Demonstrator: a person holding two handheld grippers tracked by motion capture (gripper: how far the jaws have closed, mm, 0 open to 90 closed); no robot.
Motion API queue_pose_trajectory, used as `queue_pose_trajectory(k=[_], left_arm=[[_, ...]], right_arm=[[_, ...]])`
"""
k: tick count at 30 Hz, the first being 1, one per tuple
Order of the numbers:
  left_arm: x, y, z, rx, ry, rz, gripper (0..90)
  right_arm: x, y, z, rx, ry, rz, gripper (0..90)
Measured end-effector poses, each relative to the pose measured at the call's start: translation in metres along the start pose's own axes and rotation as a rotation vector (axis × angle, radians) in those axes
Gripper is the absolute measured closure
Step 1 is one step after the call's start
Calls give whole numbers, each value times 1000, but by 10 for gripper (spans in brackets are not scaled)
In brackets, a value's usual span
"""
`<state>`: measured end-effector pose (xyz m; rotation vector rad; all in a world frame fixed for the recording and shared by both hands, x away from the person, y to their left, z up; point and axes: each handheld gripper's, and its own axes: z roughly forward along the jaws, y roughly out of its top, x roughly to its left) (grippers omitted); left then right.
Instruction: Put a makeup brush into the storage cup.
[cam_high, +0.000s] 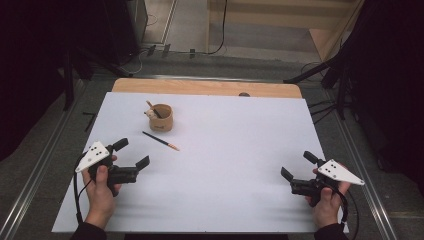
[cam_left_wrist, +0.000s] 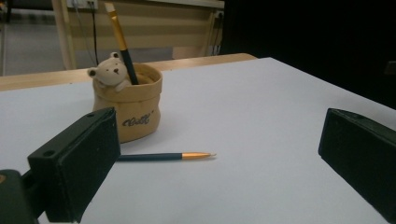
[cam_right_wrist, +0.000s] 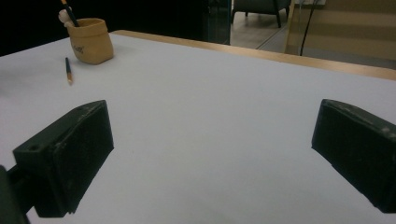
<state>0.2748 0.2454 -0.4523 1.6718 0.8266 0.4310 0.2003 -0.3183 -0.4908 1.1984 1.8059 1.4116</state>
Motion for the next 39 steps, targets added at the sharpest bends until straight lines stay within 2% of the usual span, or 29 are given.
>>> queue_pose_trajectory(k=[11,18,20,31,37,39], left_arm=[[-2,7,37,49,-52,15,0],[0,11,49,66,-82,17,0],[2,12,51,64,-101,4,0],[14,20,62,168,-123,21,0],[17,23,66,238,-146,68,0],[19,24,67,253,-154,67,0]], right_arm=[[-1,0,0,0,-2,-2,0],[-1,-1,0,7,-5,-2,0],[-1,-1,1,7,-5,-3,0],[0,-1,2,15,-6,-10,0],[0,-1,2,18,-12,-11,0],[0,-1,2,19,-12,-11,0]])
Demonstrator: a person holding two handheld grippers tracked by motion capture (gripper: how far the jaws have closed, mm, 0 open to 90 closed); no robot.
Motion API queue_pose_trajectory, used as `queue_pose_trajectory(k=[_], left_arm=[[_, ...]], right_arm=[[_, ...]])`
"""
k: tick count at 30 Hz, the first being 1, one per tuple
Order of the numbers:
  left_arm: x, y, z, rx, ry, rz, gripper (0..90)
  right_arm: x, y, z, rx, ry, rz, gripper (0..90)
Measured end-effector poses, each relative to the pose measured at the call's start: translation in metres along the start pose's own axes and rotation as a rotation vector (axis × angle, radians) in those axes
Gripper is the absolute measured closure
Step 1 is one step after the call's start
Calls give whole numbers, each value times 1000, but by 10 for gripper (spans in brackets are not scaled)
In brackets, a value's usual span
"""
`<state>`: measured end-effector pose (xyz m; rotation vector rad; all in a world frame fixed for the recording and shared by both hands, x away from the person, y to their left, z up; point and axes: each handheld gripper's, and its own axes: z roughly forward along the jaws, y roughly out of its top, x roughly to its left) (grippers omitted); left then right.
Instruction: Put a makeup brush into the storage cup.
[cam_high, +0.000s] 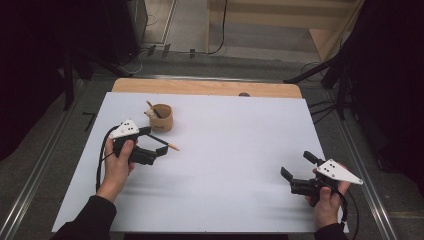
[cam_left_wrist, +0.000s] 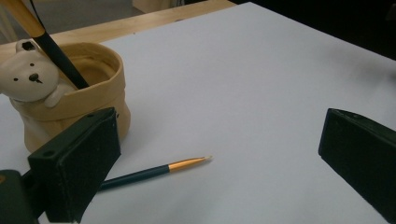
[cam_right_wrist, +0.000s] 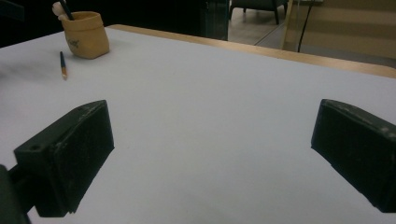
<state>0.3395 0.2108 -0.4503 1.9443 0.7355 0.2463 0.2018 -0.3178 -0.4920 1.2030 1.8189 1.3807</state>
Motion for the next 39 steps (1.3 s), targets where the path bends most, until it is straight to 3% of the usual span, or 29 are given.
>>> queue_pose_trajectory(k=[6,12,26,35,39], left_arm=[[8,2,1,38,-33,-15,12],[11,7,4,132,-43,26,12],[18,13,14,269,-76,97,12],[22,14,23,321,-78,106,13],[22,13,25,340,-88,130,13]], right_arm=[[0,0,0,3,-4,2,0],[-1,0,0,4,-9,5,0],[-1,-1,1,10,-5,-1,0],[-1,-1,1,11,-4,0,0],[-1,-1,1,13,-4,-1,0]])
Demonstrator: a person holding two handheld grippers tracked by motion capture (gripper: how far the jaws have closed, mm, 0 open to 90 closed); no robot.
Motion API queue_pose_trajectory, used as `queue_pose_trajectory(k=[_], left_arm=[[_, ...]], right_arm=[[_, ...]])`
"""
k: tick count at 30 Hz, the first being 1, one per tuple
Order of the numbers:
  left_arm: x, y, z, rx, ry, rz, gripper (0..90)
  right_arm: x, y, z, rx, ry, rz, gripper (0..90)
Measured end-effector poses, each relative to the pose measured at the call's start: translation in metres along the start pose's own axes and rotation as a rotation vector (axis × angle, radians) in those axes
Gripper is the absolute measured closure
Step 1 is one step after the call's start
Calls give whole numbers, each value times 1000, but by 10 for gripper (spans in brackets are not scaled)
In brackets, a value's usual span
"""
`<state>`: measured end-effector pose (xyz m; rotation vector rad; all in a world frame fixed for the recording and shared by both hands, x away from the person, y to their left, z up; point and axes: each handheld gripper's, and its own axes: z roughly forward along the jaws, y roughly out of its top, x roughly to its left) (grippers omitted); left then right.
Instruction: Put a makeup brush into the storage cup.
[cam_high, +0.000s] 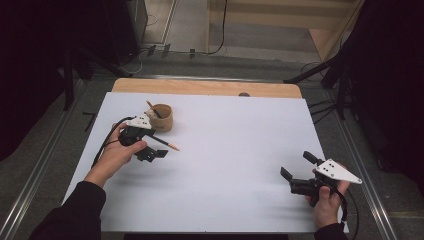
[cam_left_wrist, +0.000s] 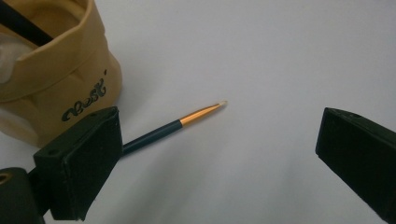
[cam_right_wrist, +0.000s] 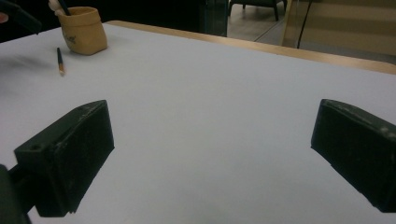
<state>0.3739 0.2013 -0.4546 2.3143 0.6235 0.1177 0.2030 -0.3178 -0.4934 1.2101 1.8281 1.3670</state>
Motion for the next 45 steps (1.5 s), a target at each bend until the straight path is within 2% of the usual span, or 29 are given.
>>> queue_pose_trajectory(k=[3,8,14,20,32,35,40,45], left_arm=[[1,1,1,20,3,25,15],[6,1,2,38,18,25,32],[7,1,5,82,29,62,69],[9,-1,11,97,44,52,158],[10,6,27,168,144,88,250],[12,6,31,182,160,80,275],[16,3,33,198,138,56,284],[17,2,35,211,146,62,286]], right_arm=[[0,0,0,2,0,3,0],[0,0,1,2,1,-1,0],[0,0,1,3,1,-1,0],[-1,-1,2,7,-3,3,0],[-2,-2,2,8,-4,3,0],[-2,-2,2,8,-8,6,0],[-3,-2,2,10,-8,9,0],[-3,-3,3,16,-7,8,0]])
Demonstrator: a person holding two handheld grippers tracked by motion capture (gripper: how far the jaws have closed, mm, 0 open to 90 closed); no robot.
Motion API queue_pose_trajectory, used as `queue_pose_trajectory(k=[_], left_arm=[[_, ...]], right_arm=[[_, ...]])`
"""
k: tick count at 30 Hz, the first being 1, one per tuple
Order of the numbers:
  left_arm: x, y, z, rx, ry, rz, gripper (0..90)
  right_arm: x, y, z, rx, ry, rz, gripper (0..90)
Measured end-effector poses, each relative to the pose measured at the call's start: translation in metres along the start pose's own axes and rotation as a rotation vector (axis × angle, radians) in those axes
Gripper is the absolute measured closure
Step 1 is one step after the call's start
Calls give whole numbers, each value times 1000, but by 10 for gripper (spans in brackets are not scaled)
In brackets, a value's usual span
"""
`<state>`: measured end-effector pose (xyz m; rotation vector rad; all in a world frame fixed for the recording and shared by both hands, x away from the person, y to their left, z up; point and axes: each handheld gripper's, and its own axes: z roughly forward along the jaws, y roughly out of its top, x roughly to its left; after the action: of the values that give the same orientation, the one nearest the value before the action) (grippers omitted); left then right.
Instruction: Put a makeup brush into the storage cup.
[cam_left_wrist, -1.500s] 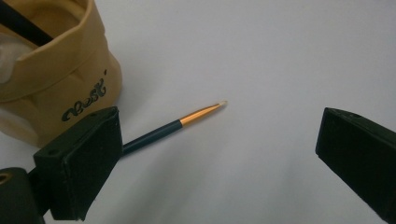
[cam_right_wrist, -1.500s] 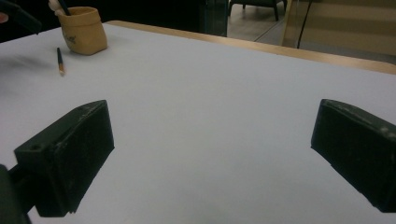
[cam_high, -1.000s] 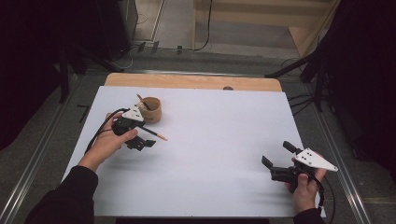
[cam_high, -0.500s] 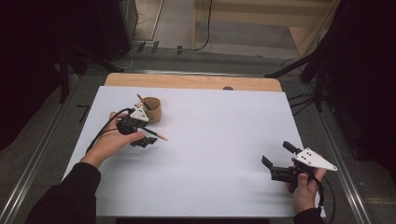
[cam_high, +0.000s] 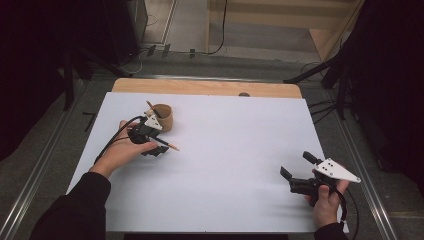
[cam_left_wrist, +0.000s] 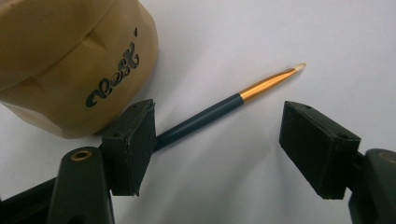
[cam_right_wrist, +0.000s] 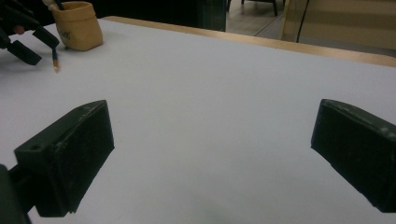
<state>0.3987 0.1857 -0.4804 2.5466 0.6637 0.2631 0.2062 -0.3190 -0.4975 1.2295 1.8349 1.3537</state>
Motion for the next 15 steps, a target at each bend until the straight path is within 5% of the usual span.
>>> queue_pose_trajectory(k=[15], left_arm=[[-2,0,2,17,-52,30,496]], right_arm=[[1,0,0,2,3,0,0]])
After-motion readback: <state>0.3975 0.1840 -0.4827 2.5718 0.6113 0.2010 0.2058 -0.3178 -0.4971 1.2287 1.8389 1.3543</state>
